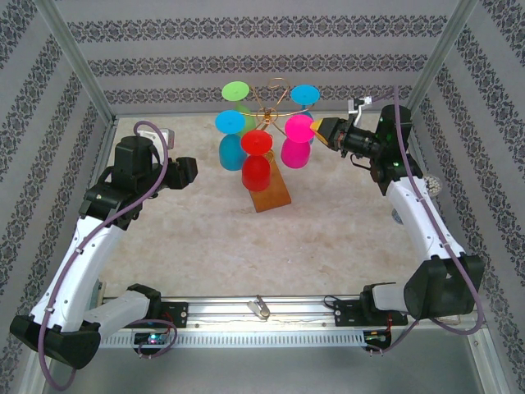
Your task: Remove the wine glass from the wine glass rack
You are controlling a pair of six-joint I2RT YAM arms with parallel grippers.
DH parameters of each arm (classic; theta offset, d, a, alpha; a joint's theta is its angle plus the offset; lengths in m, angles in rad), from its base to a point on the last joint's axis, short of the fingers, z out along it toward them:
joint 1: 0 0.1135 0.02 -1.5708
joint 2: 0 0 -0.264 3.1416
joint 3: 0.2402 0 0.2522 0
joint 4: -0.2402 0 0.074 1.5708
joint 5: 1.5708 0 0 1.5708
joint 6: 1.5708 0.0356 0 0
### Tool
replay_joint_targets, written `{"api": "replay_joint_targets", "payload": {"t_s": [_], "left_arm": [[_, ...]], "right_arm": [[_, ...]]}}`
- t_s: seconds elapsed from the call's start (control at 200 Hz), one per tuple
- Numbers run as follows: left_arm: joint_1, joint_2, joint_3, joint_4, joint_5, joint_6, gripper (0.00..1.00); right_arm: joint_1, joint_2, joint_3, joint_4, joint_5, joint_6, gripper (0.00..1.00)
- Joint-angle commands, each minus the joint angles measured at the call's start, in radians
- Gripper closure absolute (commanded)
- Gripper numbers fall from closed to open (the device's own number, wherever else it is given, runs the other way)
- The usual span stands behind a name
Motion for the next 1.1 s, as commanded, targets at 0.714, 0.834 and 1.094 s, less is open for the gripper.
{"api": "replay_joint_targets", "payload": {"t_s": [0.714, 0.834, 1.094], "left_arm": [[-0.01, -0.022, 0.003, 0.018, -0.033, 0.03, 0.42], [-0.01, -0.022, 0.001, 0.02, -0.032, 0.03, 0.42], [-0.01, -0.021, 0.005, 0.022, -0.032, 0.03, 0.42]], "right_arm": [[0.004, -0.041, 0.03, 0.006, -0.061, 0.085, 1.0], [-0.006, -0.047, 0.019, 0.003, -0.06, 0.088, 1.0], [-0.016, -0.058, 0.01, -0.018, -0.063, 0.075, 1.0]]}}
